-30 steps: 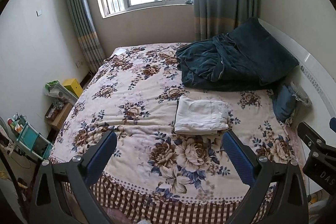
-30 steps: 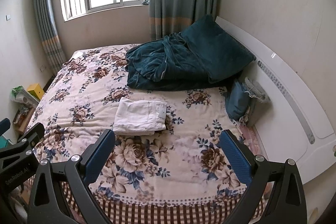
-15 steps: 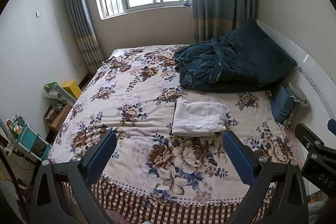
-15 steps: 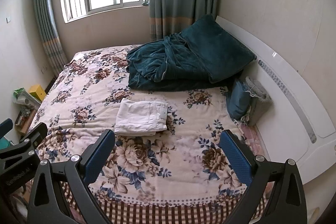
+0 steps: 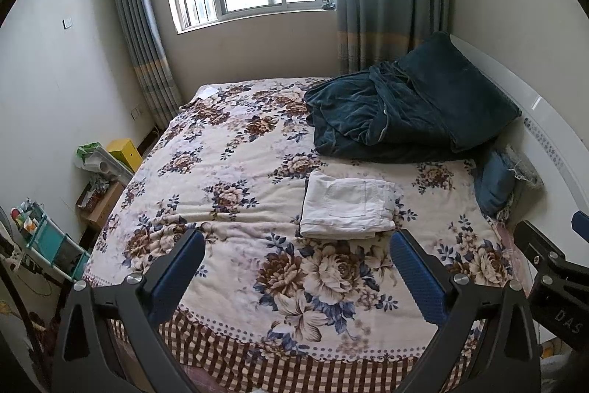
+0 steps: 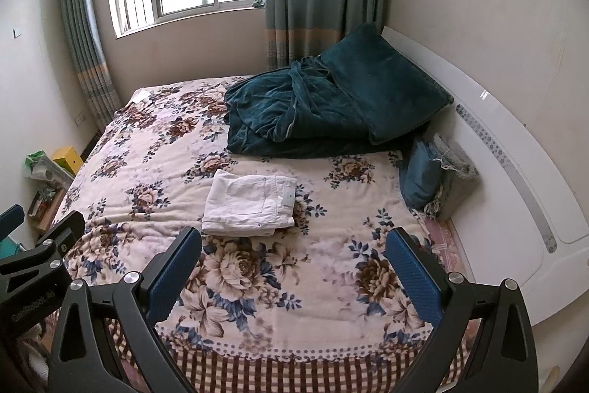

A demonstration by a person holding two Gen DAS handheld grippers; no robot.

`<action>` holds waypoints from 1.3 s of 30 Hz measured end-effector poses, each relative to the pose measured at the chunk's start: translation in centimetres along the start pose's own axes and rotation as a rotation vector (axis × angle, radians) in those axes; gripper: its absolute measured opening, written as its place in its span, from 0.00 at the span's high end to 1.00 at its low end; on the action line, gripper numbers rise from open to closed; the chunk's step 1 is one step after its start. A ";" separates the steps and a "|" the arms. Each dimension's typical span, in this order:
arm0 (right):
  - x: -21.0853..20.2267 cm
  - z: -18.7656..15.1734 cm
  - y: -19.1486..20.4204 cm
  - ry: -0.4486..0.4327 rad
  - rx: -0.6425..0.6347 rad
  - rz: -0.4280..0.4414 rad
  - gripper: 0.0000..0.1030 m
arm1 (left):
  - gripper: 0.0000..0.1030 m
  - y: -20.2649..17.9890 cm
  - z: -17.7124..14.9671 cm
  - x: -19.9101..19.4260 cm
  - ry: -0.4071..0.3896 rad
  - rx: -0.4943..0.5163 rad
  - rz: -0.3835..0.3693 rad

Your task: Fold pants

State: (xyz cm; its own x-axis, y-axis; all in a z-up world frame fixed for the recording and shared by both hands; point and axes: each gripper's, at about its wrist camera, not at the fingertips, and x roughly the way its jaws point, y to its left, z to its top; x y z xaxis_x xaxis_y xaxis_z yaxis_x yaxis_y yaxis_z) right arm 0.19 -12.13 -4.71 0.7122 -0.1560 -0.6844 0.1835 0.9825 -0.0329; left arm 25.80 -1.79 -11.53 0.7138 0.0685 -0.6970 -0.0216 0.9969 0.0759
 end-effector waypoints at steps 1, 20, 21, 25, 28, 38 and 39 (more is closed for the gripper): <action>0.0 -0.1 0.0 0.001 0.000 0.001 0.01 | 0.00 0.0 0.1 0.0 0.000 -0.003 0.001; 0.2 0.0 -0.1 0.001 0.001 0.007 0.01 | 0.00 -0.4 0.4 -0.2 -0.004 -0.009 0.005; 0.2 0.2 -0.1 0.000 -0.002 0.006 0.01 | 0.00 -0.3 0.4 -0.2 -0.004 -0.007 0.005; 0.3 0.3 0.0 0.004 -0.003 0.007 0.01 | 0.00 -0.4 0.5 -0.3 -0.005 -0.006 0.010; 0.3 0.2 0.0 0.002 -0.005 0.005 0.01 | 0.00 -0.4 0.4 -0.3 -0.002 -0.006 0.009; 0.4 0.3 -0.1 0.000 -0.003 0.005 0.01 | 0.00 0.0 0.4 -0.8 -0.017 -0.013 0.015; 0.4 0.2 -0.1 0.001 -0.002 0.004 0.01 | 0.00 0.0 0.5 -0.9 -0.018 -0.015 0.018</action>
State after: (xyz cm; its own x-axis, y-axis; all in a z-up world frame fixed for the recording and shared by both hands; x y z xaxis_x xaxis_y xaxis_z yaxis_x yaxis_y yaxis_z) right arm 0.59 -12.31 -4.78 0.7121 -0.1516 -0.6855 0.1788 0.9834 -0.0318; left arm 25.48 -1.91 -10.58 0.7255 0.0861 -0.6828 -0.0449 0.9960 0.0779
